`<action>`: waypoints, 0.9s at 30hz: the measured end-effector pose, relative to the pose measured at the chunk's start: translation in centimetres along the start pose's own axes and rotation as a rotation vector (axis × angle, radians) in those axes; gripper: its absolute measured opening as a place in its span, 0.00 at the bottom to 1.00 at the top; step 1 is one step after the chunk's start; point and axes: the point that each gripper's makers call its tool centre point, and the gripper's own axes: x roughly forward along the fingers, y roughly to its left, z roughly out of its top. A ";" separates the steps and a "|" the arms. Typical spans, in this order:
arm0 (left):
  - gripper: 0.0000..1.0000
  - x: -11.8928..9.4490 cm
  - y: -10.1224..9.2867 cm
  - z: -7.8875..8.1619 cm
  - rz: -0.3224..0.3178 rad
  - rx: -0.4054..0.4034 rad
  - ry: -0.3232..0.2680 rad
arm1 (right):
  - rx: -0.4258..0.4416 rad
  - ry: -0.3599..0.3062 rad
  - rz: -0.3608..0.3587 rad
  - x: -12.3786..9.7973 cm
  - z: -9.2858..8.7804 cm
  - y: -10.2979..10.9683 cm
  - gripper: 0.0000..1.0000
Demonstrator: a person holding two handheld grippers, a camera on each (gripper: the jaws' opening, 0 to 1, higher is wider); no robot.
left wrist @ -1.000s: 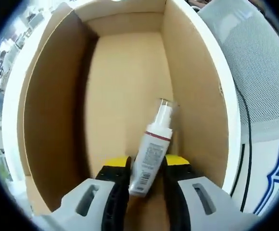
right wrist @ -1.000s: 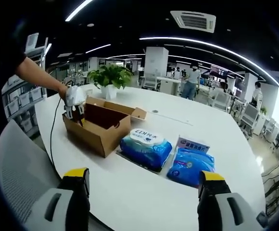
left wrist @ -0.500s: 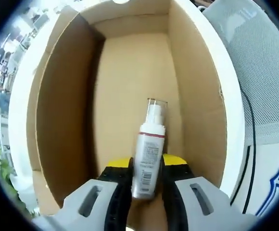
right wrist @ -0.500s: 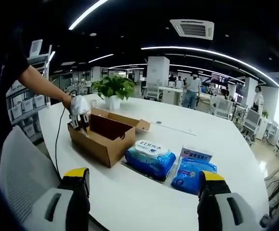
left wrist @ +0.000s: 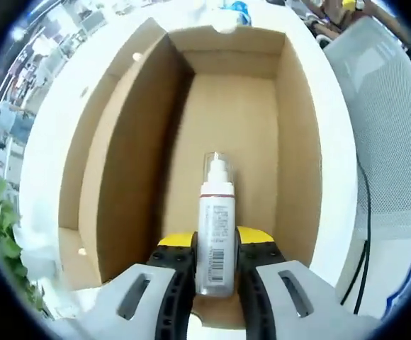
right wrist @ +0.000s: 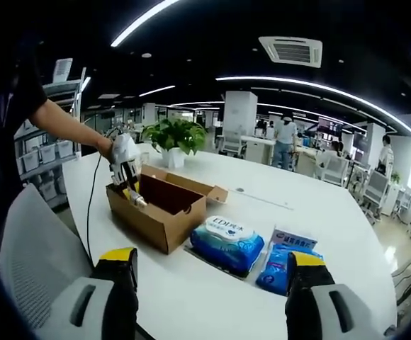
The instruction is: Operate the shoe box by opening the lid, removing the specified soft item, and placing it in the target area until the item is outside and the box remains undamaged.
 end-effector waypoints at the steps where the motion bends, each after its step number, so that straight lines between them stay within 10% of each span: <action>1: 0.19 -0.3 0.0 0.2 0.001 -0.012 -0.011 | 0.000 -0.001 0.001 0.0 0.0 0.0 0.84; 27: 0.19 -5.2 -1.8 6.5 0.040 -0.026 -0.206 | -0.060 -0.076 0.115 1.4 2.1 3.6 0.78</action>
